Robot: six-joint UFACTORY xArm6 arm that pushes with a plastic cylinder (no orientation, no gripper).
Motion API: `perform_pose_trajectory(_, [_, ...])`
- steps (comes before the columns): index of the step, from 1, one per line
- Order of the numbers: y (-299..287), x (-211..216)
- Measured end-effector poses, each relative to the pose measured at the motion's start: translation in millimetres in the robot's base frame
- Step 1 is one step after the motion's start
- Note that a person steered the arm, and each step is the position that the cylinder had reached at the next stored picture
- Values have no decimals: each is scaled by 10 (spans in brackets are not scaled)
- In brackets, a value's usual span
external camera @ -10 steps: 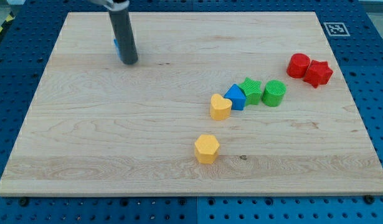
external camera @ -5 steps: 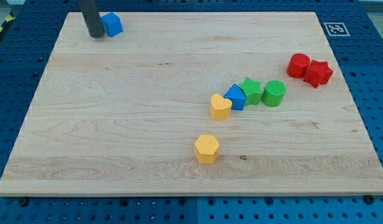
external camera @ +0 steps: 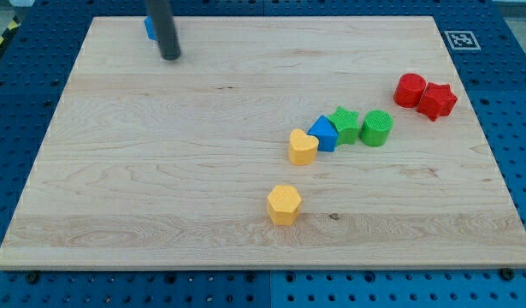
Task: Move the blue cube to the top left of the board
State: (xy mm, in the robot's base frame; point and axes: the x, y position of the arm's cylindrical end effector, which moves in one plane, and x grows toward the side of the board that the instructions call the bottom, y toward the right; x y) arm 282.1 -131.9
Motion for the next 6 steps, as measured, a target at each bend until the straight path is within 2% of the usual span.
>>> perform_pose_trajectory(1, [412, -372])
perform_pose_trajectory(2, [437, -393])
perform_pose_trajectory(3, [329, -429])
perform_pose_trajectory(6, [-524, -539])
